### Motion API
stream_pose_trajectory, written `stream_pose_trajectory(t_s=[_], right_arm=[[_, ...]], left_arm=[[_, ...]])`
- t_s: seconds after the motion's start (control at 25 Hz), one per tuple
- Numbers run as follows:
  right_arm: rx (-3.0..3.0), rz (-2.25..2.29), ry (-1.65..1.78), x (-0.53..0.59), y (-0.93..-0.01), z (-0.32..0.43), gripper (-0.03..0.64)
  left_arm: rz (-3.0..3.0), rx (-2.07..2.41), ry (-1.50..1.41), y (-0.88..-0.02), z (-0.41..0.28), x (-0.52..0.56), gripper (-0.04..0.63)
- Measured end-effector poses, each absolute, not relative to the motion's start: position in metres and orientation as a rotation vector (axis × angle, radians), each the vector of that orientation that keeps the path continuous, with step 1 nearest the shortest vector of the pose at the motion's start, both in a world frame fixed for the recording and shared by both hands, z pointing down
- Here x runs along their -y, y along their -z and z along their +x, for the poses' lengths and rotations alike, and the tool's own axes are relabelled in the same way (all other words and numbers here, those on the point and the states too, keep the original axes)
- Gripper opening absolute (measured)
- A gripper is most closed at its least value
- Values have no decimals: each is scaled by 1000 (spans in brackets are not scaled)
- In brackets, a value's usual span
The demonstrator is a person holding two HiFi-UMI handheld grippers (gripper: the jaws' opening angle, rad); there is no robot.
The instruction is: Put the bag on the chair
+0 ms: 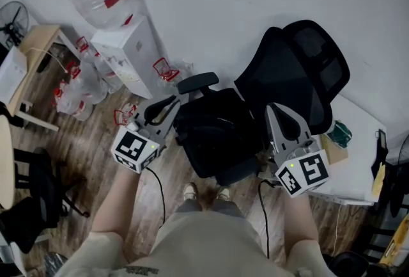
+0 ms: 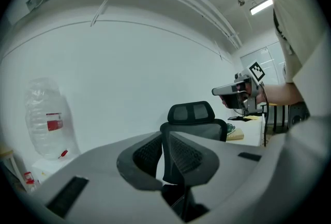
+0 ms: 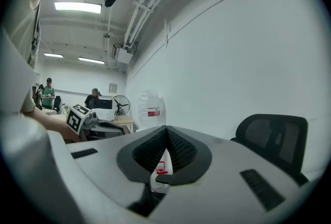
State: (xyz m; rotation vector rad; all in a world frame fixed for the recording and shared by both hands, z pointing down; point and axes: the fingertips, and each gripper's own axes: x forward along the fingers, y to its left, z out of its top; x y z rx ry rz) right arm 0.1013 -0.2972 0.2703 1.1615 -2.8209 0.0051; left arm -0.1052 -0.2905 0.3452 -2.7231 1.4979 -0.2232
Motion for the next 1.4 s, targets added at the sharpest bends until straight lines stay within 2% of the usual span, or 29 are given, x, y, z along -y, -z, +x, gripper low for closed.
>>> stream_pose_trajectory(t_s=[0.28,0.48,1.4], right_arm=[[2872,1137,100,263,-231,106,22],[2908,1140,35,241,-226,114,21],[2847,976,-148,207,-289,101,21]], left_arm=[[-2725,-1454,123,-307,-93,263,54],[-2695,-1427,71,-289,-86,244,44],[-2691,-1529,222,-315,-72,203,25]])
